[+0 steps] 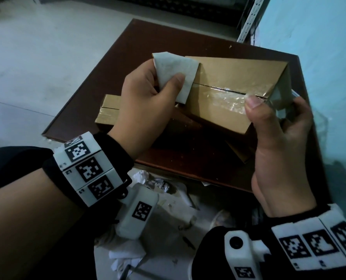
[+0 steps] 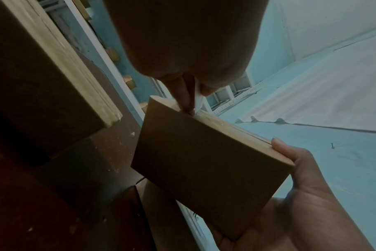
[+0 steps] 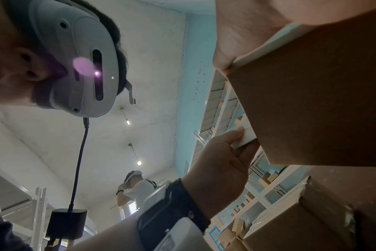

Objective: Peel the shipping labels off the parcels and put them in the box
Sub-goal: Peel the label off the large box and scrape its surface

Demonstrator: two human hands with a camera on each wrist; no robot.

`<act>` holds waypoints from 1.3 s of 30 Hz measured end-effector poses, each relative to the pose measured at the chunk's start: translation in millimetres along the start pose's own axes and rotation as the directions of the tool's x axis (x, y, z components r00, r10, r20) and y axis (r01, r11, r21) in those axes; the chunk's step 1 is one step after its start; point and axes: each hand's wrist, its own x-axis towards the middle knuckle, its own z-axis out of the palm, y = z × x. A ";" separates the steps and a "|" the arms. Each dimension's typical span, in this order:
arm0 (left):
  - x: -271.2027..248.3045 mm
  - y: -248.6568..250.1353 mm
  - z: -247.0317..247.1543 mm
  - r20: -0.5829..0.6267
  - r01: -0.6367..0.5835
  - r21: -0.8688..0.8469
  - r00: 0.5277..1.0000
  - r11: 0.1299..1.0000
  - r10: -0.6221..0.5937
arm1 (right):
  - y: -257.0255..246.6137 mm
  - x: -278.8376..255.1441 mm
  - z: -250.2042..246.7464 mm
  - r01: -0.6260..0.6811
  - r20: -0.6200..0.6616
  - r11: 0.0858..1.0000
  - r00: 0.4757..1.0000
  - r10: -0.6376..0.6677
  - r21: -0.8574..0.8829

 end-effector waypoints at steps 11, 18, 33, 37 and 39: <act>1.1 2.7 -2.9 0.060 0.123 -0.138 0.992 0.983 -0.115 | -1.1 0.1 1.7 -0.007 -0.015 1.000 1.000 0.007 0.017; 2.2 5.4 -3.5 0.075 0.197 -0.250 0.980 0.948 -0.184 | -3.5 -0.4 1.6 -0.036 -0.016 0.999 0.999 0.036 0.013; 7.3 8.4 -1.3 0.097 0.397 -0.523 0.907 0.754 -0.410 | -4.6 1.2 -0.4 -0.103 -0.004 0.994 0.995 0.103 0.021; 7.6 12.1 -0.6 0.098 0.435 -0.568 0.878 0.699 -0.468 | -3.6 1.0 -0.4 -0.106 -0.009 0.994 0.994 0.106 0.017; 7.2 14.3 -0.3 0.100 0.437 -0.570 0.878 0.696 -0.469 | -3.2 1.2 -0.8 -0.106 -0.002 0.994 0.994 0.106 0.017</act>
